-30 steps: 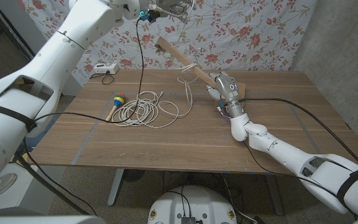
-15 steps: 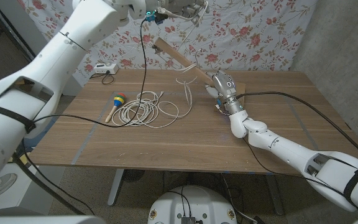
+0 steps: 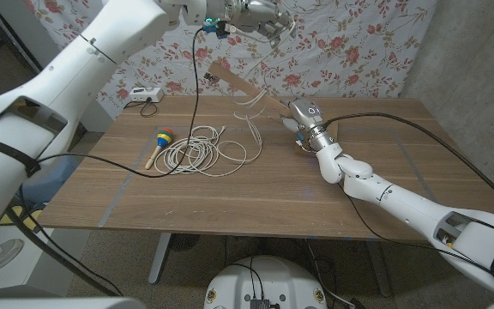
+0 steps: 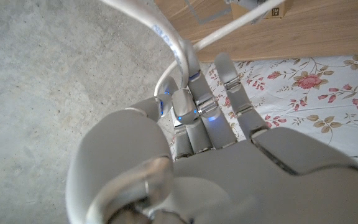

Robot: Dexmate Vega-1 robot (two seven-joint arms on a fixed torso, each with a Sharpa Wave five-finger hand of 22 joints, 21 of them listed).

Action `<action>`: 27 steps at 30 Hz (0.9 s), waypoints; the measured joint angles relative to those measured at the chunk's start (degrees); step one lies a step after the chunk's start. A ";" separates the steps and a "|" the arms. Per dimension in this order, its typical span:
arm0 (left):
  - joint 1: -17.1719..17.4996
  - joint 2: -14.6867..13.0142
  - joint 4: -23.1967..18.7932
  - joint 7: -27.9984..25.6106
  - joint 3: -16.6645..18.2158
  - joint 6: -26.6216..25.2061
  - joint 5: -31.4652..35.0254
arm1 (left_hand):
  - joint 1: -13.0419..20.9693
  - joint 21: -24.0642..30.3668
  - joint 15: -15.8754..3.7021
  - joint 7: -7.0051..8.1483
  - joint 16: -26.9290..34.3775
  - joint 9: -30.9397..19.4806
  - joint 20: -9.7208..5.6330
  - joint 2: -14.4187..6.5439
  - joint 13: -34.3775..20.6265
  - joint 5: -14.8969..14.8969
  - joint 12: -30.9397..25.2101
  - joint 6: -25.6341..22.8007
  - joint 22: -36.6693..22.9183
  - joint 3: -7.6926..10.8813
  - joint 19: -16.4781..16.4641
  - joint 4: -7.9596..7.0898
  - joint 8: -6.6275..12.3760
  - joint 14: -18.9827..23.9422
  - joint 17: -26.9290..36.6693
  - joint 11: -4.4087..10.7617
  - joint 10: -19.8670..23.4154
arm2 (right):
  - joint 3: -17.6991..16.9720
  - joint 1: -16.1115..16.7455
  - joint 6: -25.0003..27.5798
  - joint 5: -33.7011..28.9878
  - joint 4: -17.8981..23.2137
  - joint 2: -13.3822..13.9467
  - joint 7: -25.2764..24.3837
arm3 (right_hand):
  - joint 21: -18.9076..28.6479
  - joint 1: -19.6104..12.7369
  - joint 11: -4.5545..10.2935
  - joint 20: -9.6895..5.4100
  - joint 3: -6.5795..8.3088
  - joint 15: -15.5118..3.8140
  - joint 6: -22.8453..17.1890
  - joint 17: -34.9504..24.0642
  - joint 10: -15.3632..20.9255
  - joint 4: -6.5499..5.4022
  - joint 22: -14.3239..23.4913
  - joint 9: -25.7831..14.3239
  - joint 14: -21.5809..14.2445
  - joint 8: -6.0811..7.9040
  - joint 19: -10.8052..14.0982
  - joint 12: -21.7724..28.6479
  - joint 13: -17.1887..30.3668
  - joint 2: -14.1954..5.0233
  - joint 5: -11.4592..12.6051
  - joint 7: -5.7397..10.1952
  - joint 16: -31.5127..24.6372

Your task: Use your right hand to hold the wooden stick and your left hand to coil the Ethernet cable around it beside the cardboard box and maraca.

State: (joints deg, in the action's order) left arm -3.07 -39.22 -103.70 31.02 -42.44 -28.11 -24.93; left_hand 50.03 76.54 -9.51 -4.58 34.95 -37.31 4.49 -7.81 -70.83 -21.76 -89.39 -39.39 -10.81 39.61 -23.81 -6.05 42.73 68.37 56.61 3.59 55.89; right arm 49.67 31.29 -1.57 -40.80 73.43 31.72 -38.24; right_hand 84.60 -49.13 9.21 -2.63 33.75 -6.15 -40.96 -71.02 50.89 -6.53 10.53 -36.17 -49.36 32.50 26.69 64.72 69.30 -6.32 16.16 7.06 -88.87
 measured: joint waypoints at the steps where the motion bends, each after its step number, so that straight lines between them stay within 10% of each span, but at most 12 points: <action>1: -0.64 -0.12 -0.14 3.94 -0.68 -0.56 2.83 | 0.20 0.00 0.00 0.00 0.00 0.24 -0.02 -0.18 0.00 0.15 0.00 0.00 0.00 -0.18 0.02 0.40 -0.37 0.00 -0.11 0.00 0.00 | -0.62 0.55 0.43 0.09 3.46 1.08 0.97 | 0.16 0.00 0.00 0.00 0.00 -0.05 0.00 0.00 0.00 0.00 0.00 -0.02 -0.24 0.00 0.00 0.00 -0.04 0.00 0.00 0.00 0.01; 7: -3.01 -0.64 -1.07 8.41 -3.33 -1.05 6.27 | 2.89 0.95 0.00 0.21 -1.24 3.88 0.01 -1.21 2.65 2.60 1.68 -0.21 0.00 -1.65 0.83 3.39 -4.52 0.00 -3.67 -0.12 -0.13 | -1.43 1.13 2.79 0.40 6.51 1.90 4.54 | 0.16 0.00 0.00 0.00 0.00 -0.10 0.00 -0.02 0.00 0.00 0.00 -0.08 -0.50 0.00 0.00 0.00 -0.14 0.00 -0.01 0.00 0.01; 16: -5.97 -2.34 -5.15 13.22 -7.40 -1.54 12.52 | 5.79 0.79 -1.07 3.86 -8.76 13.77 0.25 1.53 32.98 8.61 23.68 -5.81 0.17 -4.04 6.59 9.14 -15.00 -5.40 -15.81 1.80 0.92 | -1.92 1.36 3.88 0.74 7.55 1.99 5.84 | 0.16 0.07 0.00 0.00 -0.08 -0.10 0.00 -0.03 0.00 0.07 0.00 0.12 -0.50 0.00 0.00 0.34 -0.41 -0.08 -0.05 0.00 -0.01; 22: -7.50 -3.43 -7.81 17.52 -9.66 -0.82 21.25 | 4.67 -6.12 4.34 3.35 -19.14 16.77 4.75 8.19 43.38 8.06 40.58 5.13 0.67 -10.66 22.03 11.88 -24.88 -27.91 -21.40 1.77 -19.55 | -2.27 1.43 3.87 1.05 7.43 1.52 5.57 | 0.16 0.08 0.00 0.00 -0.08 -0.10 0.00 -0.05 0.00 0.07 -0.15 0.32 -0.49 0.00 0.00 0.33 -0.89 -0.09 -0.09 0.00 -0.03; 27: -8.25 -3.88 -8.91 20.44 -10.64 0.37 25.69 | 1.54 -14.34 12.63 2.89 -24.15 20.30 7.19 13.12 48.02 2.91 56.04 25.77 0.61 -17.96 32.78 10.46 -32.05 -51.06 -26.79 -4.18 -41.39 | -2.32 1.41 3.68 1.20 6.93 1.15 5.04 | 0.16 0.13 0.00 0.00 -0.09 -0.10 0.00 -0.10 0.00 0.08 -0.14 0.41 -0.49 0.00 0.00 0.33 -0.80 -0.14 -0.19 0.00 -0.11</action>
State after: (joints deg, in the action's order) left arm -11.32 -43.10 -112.60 51.46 -53.08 -27.73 0.77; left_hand 51.57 62.20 3.12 -1.69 10.79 -17.01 11.68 5.31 -22.81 -18.85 -33.35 -13.63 -10.20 21.65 8.97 4.41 10.68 17.31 29.82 -0.59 14.50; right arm 47.35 32.70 2.11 -39.60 80.36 32.87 -33.20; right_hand 84.76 -49.00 9.21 -2.63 33.66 -6.25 -40.96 -71.13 50.89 -6.45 10.39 -35.76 -49.85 32.50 26.69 65.06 68.51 -6.46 15.97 7.06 -88.97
